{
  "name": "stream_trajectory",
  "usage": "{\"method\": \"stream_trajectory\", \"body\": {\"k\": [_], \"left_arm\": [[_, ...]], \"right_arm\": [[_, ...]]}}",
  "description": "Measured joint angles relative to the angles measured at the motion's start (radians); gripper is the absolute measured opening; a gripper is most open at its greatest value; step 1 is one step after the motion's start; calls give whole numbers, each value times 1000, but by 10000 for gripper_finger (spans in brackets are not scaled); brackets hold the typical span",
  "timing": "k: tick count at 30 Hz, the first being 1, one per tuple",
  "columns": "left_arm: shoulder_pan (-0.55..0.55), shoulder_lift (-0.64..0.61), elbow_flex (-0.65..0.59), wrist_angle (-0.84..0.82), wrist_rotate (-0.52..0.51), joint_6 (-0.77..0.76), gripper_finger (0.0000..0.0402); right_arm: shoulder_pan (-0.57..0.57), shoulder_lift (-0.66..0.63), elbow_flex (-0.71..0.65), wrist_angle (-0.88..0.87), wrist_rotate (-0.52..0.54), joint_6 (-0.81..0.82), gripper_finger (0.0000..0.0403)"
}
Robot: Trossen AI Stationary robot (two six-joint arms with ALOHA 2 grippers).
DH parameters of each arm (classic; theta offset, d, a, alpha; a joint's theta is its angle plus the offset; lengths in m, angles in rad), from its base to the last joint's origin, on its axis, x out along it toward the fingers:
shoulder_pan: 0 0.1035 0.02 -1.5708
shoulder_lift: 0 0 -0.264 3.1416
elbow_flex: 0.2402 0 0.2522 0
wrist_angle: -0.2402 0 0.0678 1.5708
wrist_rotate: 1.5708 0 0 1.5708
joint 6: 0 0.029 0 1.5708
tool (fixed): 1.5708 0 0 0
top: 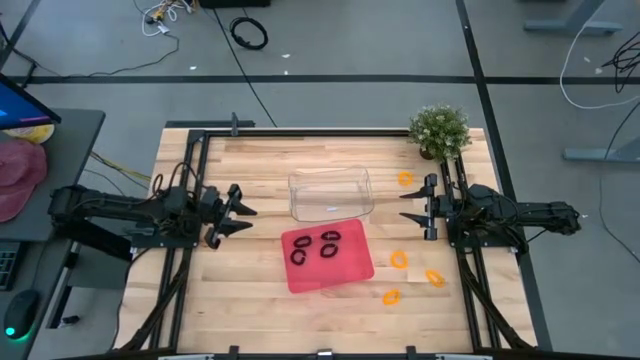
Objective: Sort spring keychains
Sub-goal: Put the yellow spring keychain into the transparent bin
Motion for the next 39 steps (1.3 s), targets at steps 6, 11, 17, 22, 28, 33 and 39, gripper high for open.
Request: {"method": "stream_trajectory", "body": {"k": [6, 11, 17, 22, 28, 33, 39], "left_arm": [[0, 0, 0, 6, 22, -15, 172], [0, -23, 0, 41, 310, 47, 172], [0, -111, 0, -10, 391, 76, 172], [0, -175, 0, -148, 241, 123, 172], [0, -222, 0, -265, 86, 199, 172], [0, -265, 0, -363, -23, 254, 172], [0, -341, 0, -456, -123, 286, 172]], "right_arm": [[0, 0, 0, 0, 0, 0, 222], [0, 0, 0, 0, 0, 0, 222], [0, 0, 0, 0, 0, 0, 222], [0, 0, 0, 0, 0, 0, 222], [0, 0, 0, 0, 0, 0, 222], [0, 0, 0, 0, 0, 0, 222], [0, 0, 0, 0, 0, 0, 222]]}}
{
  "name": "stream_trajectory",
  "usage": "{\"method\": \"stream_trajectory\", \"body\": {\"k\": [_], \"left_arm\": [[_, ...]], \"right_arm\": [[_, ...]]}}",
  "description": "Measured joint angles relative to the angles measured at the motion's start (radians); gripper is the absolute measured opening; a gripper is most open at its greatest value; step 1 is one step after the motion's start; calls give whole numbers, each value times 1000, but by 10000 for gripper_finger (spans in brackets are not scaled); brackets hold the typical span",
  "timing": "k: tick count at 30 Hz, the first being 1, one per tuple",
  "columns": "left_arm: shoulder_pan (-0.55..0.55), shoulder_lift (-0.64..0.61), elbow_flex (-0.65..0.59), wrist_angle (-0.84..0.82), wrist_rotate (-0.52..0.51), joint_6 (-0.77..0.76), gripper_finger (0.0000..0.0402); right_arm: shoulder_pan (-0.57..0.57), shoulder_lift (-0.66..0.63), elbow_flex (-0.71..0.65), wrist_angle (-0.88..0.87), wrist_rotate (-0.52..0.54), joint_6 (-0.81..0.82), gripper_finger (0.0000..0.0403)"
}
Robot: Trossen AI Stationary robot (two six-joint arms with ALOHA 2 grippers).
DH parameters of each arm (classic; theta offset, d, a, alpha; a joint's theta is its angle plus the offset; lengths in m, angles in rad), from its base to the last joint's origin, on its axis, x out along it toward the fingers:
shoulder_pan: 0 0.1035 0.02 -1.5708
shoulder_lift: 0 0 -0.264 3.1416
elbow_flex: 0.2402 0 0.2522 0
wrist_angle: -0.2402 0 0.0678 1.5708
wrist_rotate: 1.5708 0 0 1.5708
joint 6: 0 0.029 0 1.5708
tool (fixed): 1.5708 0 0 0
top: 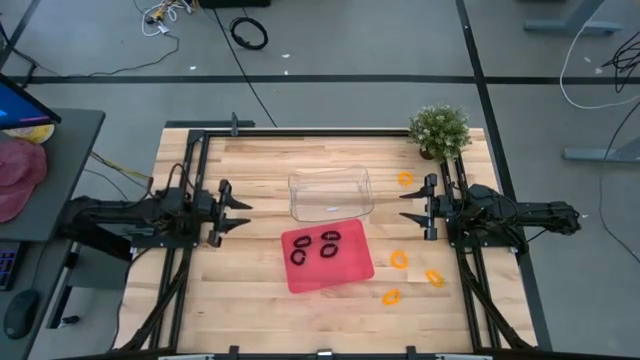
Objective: Sort spring keychains
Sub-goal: Put the yellow spring keychain into the transparent bin
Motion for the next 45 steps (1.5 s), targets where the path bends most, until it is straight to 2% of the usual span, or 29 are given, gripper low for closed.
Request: {"method": "stream_trajectory", "body": {"k": [4, 9, 12, 21, 29, 31, 34, 40, 43, 45], "left_arm": [[0, -63, 0, -24, -6, 28, 172], [0, -151, 0, -182, -73, 41, 172], [0, -143, 0, -206, -107, 44, 172], [0, -143, 0, -205, -121, 16, 172], [0, -143, 0, -208, -64, 14, 172], [0, -143, 0, -208, -64, 14, 172], [0, -143, 0, -207, -62, 14, 172], [0, -143, 0, -204, -62, 13, 172], [0, -143, 0, -203, -61, 13, 172], [0, -143, 0, -203, -61, 13, 172]], "right_arm": [[0, 0, 0, 0, 0, 0, 222], [0, 0, 0, 0, 0, 0, 222], [0, 0, 0, 0, 0, 0, 222], [0, 0, 0, 0, 0, 0, 222], [-2, 0, 0, 68, -1, -46, 222], [1, -1, 0, 90, -15, 34, 222], [2, 0, -1, 120, -37, 237, 222], [2, 0, -1, 292, -36, 545, 222], [2, 0, -1, 373, -20, 603, 222], [2, 0, -1, 397, -19, 566, 222]]}}
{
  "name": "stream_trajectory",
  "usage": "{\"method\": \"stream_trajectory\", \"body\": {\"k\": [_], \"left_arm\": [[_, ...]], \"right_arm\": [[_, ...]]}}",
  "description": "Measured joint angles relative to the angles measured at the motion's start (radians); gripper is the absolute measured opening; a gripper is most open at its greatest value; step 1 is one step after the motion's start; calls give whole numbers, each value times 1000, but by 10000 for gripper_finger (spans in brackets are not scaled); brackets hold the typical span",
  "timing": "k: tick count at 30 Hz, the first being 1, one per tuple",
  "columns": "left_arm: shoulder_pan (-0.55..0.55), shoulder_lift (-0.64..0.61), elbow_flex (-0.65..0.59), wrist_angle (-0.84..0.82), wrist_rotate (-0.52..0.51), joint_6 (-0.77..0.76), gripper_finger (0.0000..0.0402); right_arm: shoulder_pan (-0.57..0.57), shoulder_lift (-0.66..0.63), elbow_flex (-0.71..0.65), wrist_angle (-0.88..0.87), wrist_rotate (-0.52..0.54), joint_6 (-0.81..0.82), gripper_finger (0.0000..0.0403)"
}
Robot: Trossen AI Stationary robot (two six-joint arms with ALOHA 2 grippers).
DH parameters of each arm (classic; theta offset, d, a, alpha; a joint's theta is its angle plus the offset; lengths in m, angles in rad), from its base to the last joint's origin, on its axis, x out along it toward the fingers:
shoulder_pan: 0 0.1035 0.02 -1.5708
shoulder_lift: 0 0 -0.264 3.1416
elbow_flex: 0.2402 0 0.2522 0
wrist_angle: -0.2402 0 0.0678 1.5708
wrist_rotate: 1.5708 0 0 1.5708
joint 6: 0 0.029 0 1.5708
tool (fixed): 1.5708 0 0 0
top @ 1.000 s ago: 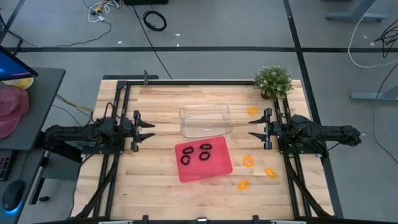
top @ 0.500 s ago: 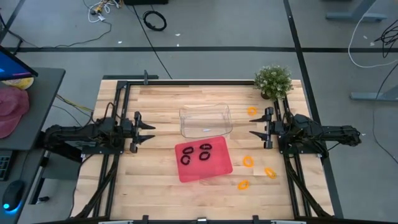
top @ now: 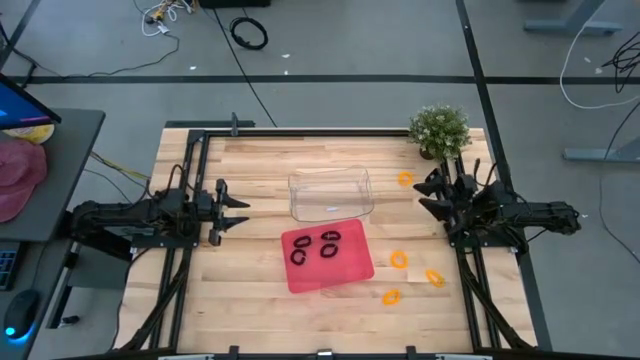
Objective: Sort spring keychains
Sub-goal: Put the yellow spring keychain into the transparent bin
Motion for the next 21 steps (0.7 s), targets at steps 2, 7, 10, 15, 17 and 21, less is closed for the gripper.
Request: {"method": "stream_trajectory", "body": {"k": [2, 7, 10, 15, 17, 21], "left_arm": [[0, 0, 0, 0, 0, 0, 172], [0, 0, 0, 1, 0, 0, 172], [0, 0, 0, 2, 0, 0, 172], [0, 0, 0, 3, 0, 0, 172], [0, 0, 0, 3, 0, 0, 172], [0, 0, 0, 3, 0, 0, 172]], "right_arm": [[0, 0, 0, 5, 7, -24, 222], [0, 0, 0, 13, 12, -20, 222], [0, 0, 0, 40, 17, -23, 222], [0, 0, 0, 116, 19, 14, 222], [0, 0, 0, 171, 19, 30, 222], [0, 0, 0, 285, -16, -13, 222]]}}
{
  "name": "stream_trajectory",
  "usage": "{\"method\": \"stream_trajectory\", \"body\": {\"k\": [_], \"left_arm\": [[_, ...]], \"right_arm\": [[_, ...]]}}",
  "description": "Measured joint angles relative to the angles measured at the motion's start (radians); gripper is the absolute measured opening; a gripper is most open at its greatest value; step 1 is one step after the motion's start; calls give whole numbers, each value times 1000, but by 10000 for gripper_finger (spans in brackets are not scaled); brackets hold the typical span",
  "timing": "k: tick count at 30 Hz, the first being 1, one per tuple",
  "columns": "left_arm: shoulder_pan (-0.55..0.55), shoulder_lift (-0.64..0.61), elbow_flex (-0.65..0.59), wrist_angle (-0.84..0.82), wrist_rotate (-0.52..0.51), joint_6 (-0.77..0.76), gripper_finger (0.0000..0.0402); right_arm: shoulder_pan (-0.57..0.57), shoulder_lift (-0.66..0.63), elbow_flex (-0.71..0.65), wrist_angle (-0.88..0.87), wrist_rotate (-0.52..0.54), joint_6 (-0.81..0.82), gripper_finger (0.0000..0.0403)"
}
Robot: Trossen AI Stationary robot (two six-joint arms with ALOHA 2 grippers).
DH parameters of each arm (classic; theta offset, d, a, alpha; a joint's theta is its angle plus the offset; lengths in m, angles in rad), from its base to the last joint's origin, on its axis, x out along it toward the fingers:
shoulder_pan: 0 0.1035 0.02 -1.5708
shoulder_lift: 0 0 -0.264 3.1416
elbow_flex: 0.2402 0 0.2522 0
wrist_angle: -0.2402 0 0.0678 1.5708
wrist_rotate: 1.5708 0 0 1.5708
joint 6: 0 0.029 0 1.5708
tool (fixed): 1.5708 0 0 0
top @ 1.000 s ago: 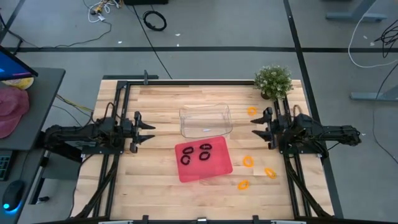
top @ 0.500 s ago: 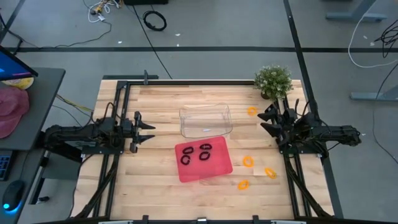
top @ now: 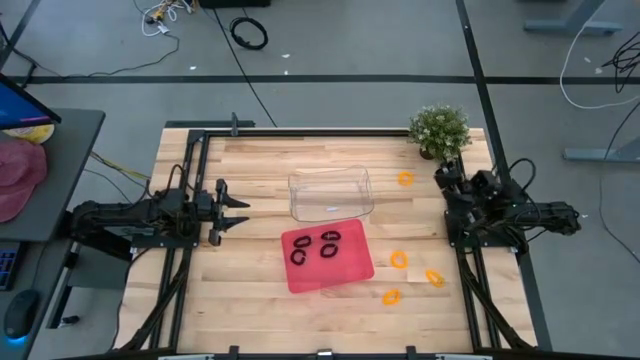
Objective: Sort spring keychains
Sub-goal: Put the yellow spring keychain into the transparent bin
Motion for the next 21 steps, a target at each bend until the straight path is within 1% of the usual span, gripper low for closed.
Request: {"method": "stream_trajectory", "body": {"k": [3, 7, 10, 15, 21], "left_arm": [[0, 0, 0, 0, 0, 0, 172], [0, 0, 0, 0, 0, 0, 172], [0, 0, 0, 0, 0, 0, 172], [0, 0, 0, 0, 0, 0, 172], [0, 0, 0, 0, 0, 0, 172]], "right_arm": [[0, 0, 0, 58, -19, -17, 222], [0, 0, 0, 108, -19, -63, 222], [0, 0, 24, 97, -19, -95, 222], [0, 0, 135, -6, -20, -112, 222], [0, 10, 287, -243, -19, -144, 222]]}}
